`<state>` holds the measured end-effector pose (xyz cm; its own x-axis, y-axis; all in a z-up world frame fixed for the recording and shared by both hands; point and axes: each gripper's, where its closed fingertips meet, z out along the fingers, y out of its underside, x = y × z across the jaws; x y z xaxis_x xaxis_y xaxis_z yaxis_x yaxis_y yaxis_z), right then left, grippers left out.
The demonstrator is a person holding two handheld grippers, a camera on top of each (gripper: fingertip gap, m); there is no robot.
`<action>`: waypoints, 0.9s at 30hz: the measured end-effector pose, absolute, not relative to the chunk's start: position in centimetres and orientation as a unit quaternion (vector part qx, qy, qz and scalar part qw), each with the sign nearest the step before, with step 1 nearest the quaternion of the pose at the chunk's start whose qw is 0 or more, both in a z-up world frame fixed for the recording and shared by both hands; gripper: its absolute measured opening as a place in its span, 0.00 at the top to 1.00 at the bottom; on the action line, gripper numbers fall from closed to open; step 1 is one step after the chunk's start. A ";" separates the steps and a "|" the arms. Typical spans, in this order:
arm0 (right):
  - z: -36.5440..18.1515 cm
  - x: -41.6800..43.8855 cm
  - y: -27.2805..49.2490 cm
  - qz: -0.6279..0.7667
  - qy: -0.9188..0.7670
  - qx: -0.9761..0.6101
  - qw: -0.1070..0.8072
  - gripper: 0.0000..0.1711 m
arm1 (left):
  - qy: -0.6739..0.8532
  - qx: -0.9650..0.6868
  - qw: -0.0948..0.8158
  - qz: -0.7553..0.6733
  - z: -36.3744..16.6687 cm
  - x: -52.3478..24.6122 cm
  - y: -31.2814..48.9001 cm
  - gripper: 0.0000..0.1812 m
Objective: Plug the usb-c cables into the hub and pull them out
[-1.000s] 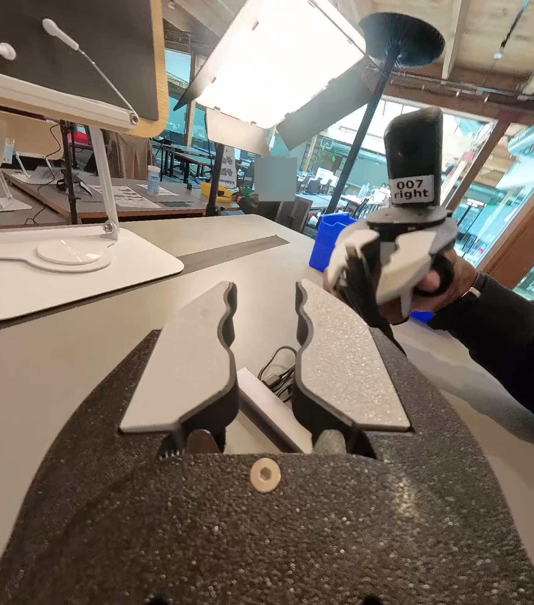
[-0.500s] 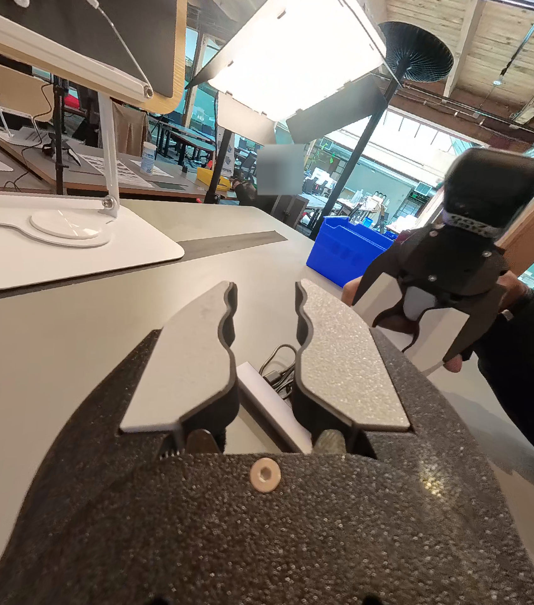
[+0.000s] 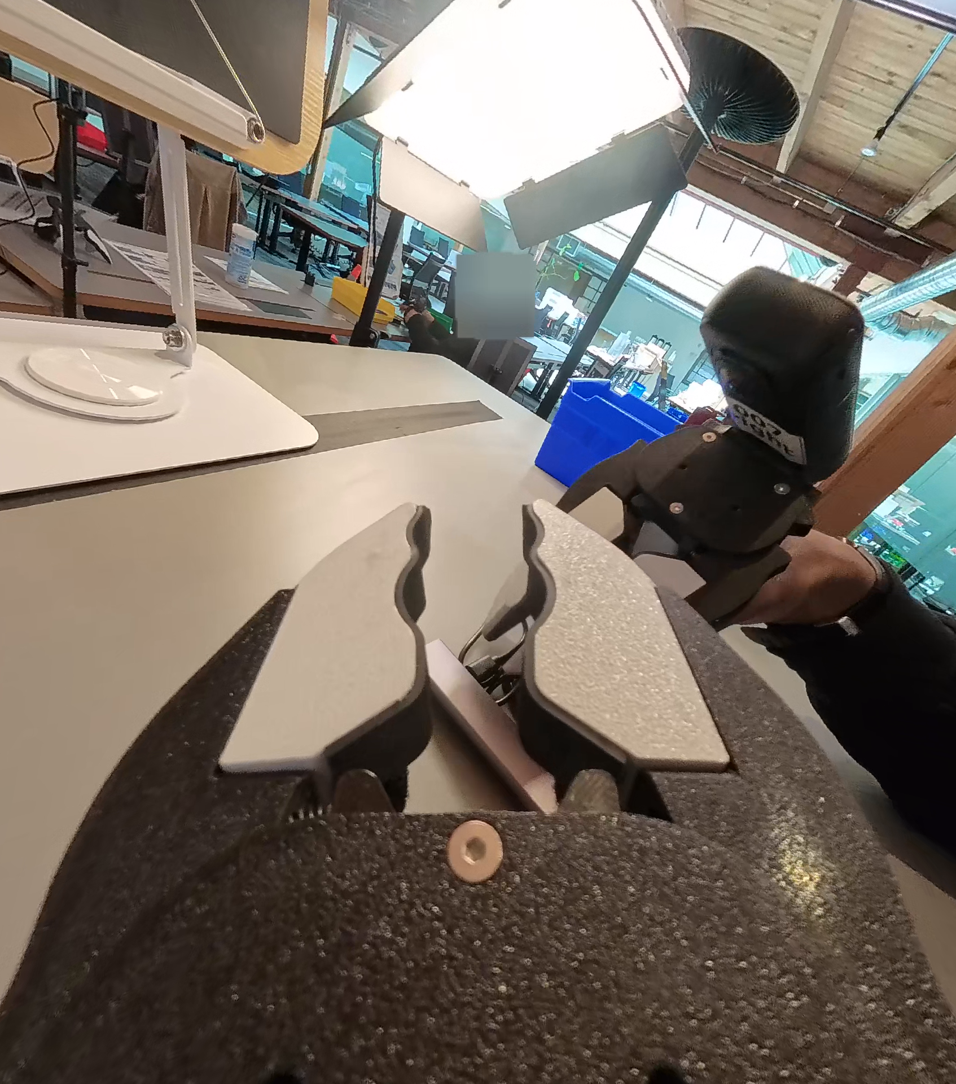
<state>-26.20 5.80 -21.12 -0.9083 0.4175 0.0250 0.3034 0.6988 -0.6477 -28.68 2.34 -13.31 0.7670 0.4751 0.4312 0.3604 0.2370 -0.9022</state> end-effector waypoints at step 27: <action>-22.5 -26.2 6.2 0.214 -0.953 -0.211 0.048 0.92 | -0.308 -0.629 0.714 0.008 -13.2 -27.8 3.3 0.83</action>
